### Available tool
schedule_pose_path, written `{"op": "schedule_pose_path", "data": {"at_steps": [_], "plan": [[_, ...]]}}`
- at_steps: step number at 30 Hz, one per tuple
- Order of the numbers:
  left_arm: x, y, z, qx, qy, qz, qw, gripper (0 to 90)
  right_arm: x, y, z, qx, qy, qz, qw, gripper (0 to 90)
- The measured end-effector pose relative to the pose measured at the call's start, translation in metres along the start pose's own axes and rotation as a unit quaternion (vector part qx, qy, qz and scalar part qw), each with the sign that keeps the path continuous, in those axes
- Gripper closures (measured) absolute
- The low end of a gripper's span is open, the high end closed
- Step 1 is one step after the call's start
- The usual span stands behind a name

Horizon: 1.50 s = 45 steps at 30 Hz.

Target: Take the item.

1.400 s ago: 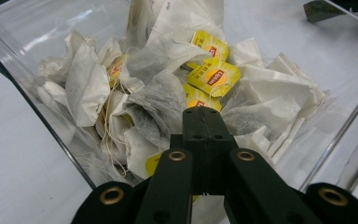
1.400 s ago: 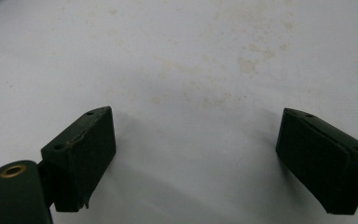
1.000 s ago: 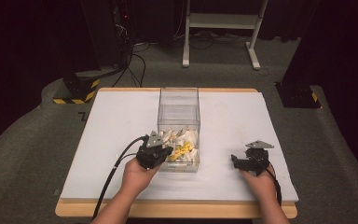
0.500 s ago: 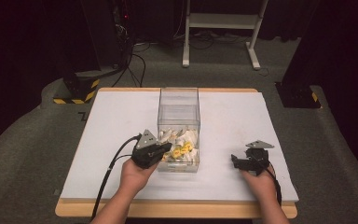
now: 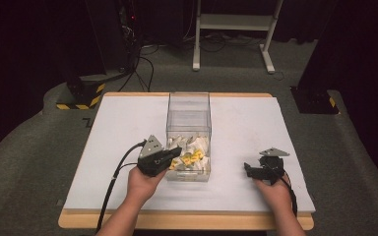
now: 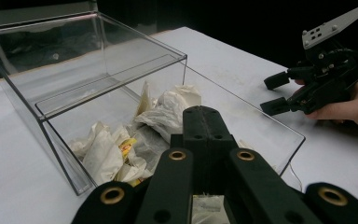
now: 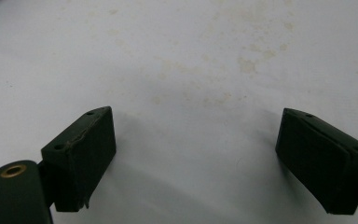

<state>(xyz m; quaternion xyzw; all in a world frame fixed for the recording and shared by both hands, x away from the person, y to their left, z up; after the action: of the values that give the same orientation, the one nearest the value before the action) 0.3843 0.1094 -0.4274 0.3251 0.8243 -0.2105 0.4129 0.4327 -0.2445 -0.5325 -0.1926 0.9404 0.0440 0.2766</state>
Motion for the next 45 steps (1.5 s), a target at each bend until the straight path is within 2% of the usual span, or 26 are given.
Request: {"op": "schedule_pose_path", "data": {"at_steps": [14,23,37,41,45], "plan": [[-0.007,0.004,-0.010,-0.007,-0.036,-0.002,0.9993,90.0,0.000,0.000,0.000,0.000,0.000,-0.001,1.0000,11.8],[-0.014,0.004,-0.015,-0.007,-0.051,0.004,0.9987,90.0,0.000,0.000,0.000,0.000,0.000,-0.001,1.0000,11.8],[-0.019,0.008,-0.027,-0.009,-0.061,0.001,0.9981,90.0,0.000,0.000,0.000,0.000,0.000,0.000,1.0000,11.8],[-0.017,0.011,-0.032,-0.013,-0.058,0.004,0.9982,90.0,0.000,0.000,0.000,0.000,0.000,-0.001,1.0000,11.8],[-0.016,0.017,-0.036,-0.017,-0.057,-0.003,0.9982,90.0,0.000,0.000,0.000,-0.001,0.000,-0.001,1.0000,11.7]]}}
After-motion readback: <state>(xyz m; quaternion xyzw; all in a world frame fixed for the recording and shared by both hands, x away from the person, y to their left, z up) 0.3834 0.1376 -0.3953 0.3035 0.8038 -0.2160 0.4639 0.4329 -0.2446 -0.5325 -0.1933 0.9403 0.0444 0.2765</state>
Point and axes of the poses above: each handheld gripper's, and its own axes: z roughly forward along the jaws, x roughly out of its underside, y roughly to its left, the point moved 4 cm from there along z, roughly forward along the jaws, and after that the axes turned 12 degrees about y, right-handed, at the moved point
